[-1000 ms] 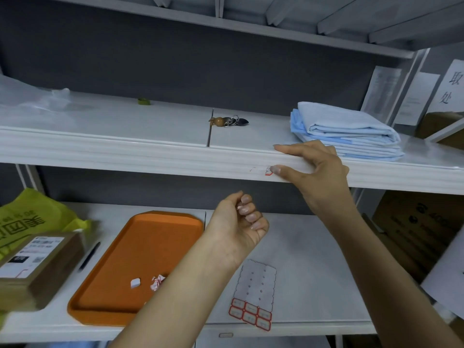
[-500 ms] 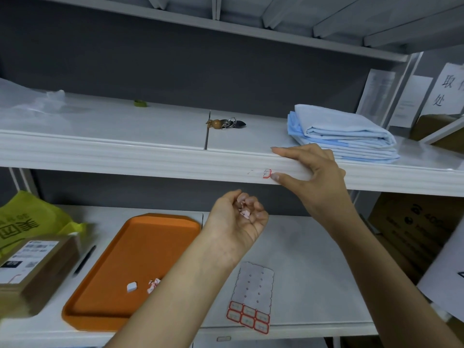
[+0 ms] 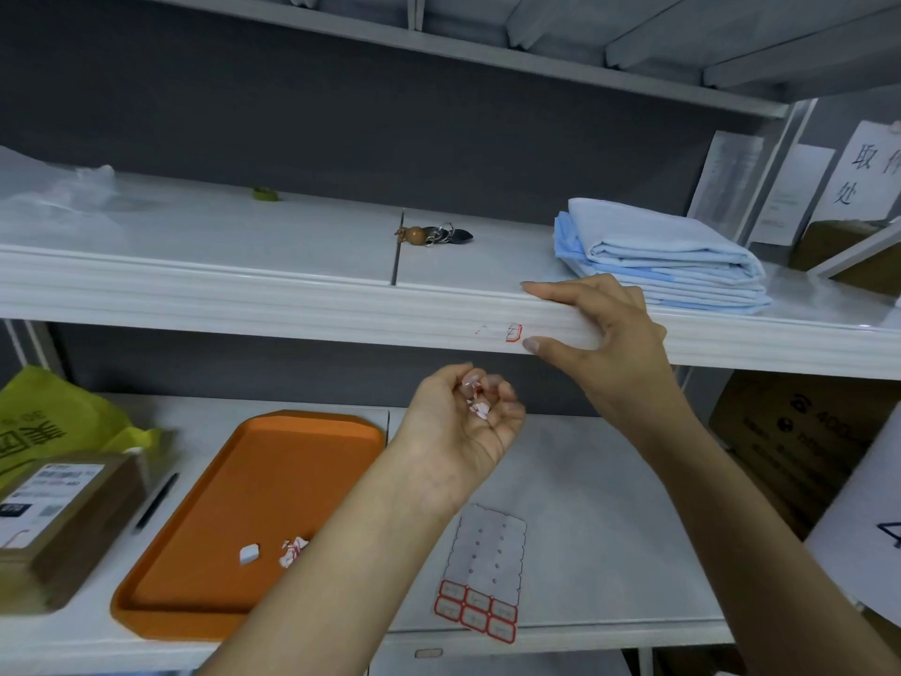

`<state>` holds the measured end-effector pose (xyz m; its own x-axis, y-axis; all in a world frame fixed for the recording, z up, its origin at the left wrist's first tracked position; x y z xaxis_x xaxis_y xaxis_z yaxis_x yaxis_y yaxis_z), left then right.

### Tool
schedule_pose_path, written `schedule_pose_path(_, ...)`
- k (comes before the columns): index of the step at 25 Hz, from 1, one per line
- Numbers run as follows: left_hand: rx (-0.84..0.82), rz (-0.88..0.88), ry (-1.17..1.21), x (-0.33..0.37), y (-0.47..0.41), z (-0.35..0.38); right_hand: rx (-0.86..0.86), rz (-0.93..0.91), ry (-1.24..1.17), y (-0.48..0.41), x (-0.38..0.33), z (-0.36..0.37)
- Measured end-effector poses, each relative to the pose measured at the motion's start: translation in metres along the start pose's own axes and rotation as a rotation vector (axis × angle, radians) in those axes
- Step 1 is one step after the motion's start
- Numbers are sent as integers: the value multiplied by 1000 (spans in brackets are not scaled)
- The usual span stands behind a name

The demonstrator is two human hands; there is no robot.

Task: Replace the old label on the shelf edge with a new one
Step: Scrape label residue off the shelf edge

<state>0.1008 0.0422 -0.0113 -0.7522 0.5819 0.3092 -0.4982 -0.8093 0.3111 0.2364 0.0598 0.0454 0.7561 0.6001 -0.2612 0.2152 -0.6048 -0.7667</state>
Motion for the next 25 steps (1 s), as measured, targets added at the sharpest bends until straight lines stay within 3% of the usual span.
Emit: schedule_pose_path(25, -10, 13, -63, 3, 1, -3, 41, -10, 43, 1, 1, 3)
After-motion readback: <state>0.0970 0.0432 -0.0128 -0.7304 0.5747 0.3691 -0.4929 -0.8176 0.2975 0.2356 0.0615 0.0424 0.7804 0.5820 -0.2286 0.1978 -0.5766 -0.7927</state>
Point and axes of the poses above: each hand's wrist, its own y-axis away from the middle knuckle, its own z-axis out of the palm, x = y × z, the point moved 3 cm from there along -y, towards the middle knuckle, and after that the axes turned 10 degrees about -z, right-handed, at the moved point
